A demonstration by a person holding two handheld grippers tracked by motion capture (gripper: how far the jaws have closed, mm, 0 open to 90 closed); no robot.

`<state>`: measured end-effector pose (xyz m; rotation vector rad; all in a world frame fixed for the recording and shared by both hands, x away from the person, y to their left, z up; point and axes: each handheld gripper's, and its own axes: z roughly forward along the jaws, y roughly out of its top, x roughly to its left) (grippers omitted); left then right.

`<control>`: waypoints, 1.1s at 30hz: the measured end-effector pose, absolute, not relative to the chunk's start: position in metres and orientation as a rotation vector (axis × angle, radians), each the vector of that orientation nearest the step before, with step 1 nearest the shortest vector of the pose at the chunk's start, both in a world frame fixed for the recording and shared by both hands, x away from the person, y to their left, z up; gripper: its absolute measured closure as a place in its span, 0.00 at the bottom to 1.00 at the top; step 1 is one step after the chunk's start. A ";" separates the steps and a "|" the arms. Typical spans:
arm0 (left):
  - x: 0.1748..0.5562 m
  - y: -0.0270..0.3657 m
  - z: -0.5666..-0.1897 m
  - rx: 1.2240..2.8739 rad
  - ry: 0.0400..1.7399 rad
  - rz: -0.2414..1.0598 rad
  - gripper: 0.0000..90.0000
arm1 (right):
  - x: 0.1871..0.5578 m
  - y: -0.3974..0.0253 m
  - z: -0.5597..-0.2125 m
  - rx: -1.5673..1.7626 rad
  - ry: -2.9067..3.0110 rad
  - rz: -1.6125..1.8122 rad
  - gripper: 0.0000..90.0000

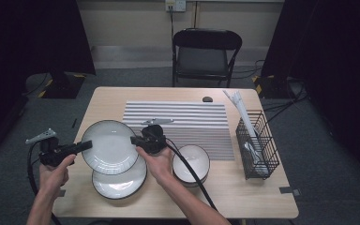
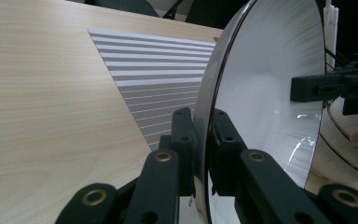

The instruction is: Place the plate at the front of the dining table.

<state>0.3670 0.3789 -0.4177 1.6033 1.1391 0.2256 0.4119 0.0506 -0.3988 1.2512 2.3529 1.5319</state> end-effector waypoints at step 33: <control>0.374 0.368 -0.378 1.543 1.057 0.263 0.91 | 0.406 0.042 -0.346 1.171 2.298 1.529 0.94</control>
